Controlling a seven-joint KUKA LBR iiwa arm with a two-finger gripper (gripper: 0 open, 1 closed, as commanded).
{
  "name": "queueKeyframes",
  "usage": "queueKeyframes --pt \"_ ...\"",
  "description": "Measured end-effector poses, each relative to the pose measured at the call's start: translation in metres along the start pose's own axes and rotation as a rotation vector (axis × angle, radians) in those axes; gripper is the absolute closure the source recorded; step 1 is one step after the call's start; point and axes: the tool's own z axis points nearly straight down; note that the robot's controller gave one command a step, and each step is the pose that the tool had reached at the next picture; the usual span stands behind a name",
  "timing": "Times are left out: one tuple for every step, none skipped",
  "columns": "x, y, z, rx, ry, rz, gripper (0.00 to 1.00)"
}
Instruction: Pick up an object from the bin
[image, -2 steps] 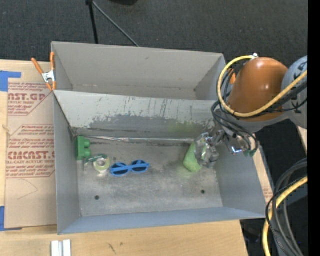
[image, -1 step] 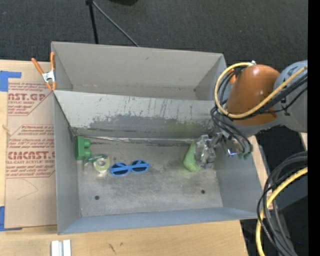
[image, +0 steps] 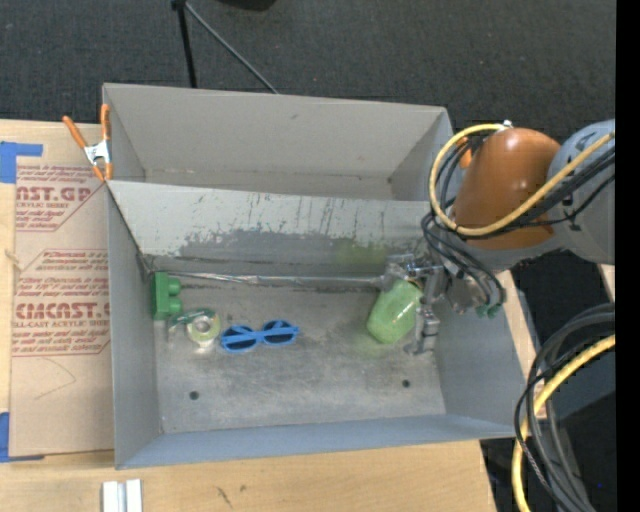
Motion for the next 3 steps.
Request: queueKeyframes --pt "-0.001 -0.016 0.076 -0.001 0.005 0.146 0.0" --pt "0.058 -0.05 0.074 0.002 0.005 -0.043 0.0" --pt "0.057 -0.049 0.074 0.001 0.002 -0.044 1.0"
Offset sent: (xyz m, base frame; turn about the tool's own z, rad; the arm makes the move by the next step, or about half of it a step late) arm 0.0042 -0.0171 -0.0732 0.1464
